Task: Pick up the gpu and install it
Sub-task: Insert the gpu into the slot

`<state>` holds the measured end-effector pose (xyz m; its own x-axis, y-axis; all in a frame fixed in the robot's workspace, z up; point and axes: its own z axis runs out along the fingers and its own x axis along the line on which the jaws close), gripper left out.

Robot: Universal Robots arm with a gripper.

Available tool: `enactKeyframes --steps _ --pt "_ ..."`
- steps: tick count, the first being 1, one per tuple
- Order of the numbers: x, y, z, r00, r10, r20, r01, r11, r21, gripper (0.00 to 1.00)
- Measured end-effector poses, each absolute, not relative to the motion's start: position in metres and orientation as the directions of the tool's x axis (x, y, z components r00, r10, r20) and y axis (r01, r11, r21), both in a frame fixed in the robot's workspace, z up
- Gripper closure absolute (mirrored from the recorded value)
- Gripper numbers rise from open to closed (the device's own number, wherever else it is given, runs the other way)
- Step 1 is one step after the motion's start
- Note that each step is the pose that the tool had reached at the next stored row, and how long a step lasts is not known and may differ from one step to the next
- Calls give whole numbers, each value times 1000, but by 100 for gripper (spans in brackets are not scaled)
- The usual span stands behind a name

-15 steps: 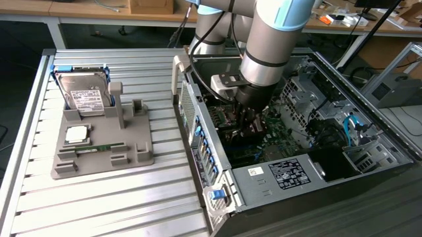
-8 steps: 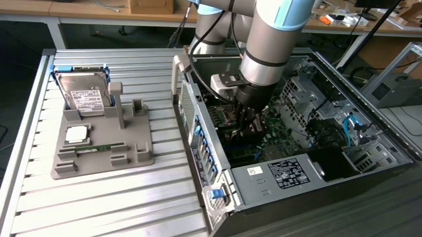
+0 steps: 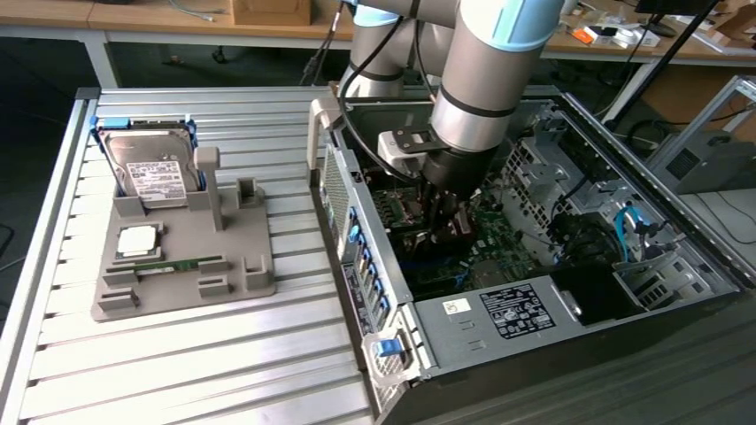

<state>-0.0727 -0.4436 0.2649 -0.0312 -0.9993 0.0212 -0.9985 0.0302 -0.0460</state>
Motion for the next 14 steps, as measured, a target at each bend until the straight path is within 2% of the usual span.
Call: enactKeyframes --steps 14 --pt "-73 -444 265 -52 -998 29 -998 51 -46 73"
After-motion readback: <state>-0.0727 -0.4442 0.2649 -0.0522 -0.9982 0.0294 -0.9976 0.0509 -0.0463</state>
